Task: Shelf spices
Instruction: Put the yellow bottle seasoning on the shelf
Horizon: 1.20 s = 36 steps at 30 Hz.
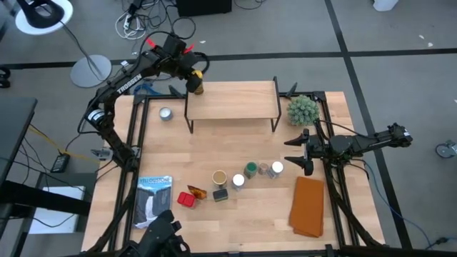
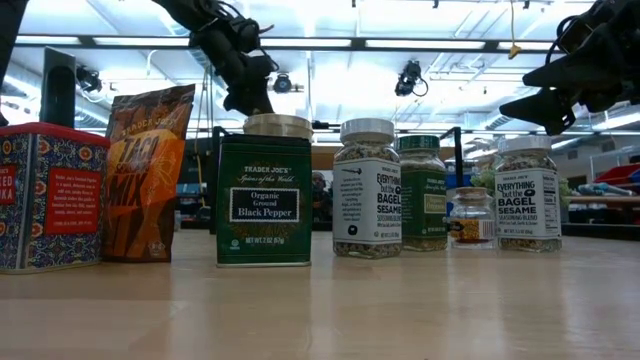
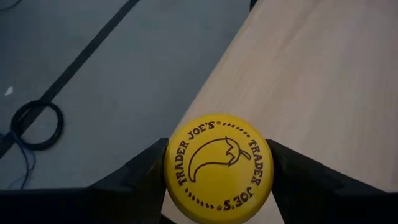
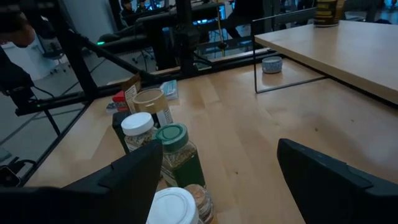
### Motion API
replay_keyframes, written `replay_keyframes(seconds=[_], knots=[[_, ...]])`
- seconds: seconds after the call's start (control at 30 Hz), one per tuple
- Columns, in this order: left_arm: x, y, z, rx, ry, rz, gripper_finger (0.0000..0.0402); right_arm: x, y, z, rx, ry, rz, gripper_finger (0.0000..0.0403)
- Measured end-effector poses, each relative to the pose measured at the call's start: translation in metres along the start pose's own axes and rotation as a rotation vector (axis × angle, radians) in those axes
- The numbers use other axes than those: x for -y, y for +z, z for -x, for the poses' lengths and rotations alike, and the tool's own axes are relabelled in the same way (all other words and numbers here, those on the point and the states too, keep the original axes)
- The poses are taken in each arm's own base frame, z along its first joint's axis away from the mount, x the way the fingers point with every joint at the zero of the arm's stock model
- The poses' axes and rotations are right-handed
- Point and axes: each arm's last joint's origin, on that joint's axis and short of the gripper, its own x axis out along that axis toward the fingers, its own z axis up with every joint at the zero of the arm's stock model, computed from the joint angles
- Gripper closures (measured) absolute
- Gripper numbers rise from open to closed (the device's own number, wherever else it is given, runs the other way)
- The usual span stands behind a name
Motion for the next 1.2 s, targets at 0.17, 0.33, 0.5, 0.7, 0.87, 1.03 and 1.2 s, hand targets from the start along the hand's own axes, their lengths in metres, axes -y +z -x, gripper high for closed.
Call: replay_keyframes(seconds=[0.17,0.33,0.5,0.7,0.87,1.03,1.2], knots=[[-0.001,-0.004,-0.009,0.035,0.005,-0.007,0.0160,0.000,0.000,0.000,0.001,0.000,-0.001,0.0085],[0.000,-0.003,-0.010,0.050,0.010,-0.009,0.0160,0.000,0.000,0.000,0.001,0.000,-0.001,0.0085],[0.001,-0.004,-0.006,0.037,0.017,-0.004,0.0160,0.000,0.000,0.000,0.001,0.000,-0.001,0.0085],[0.003,-0.007,-0.002,0.015,0.018,0.002,0.0160,0.000,0.000,0.000,0.001,0.000,-0.001,0.0085],[0.004,-0.008,0.001,0.006,0.019,0.005,0.0160,0.000,0.000,0.000,0.001,0.000,-0.001,0.0085],[0.004,-0.008,0.000,0.005,0.018,0.008,0.0157,0.000,0.000,0.000,0.001,0.000,0.000,0.0085],[0.004,-0.008,0.000,0.004,0.016,0.008,0.0147,0.000,0.000,0.000,0.001,0.000,0.000,0.0085]])
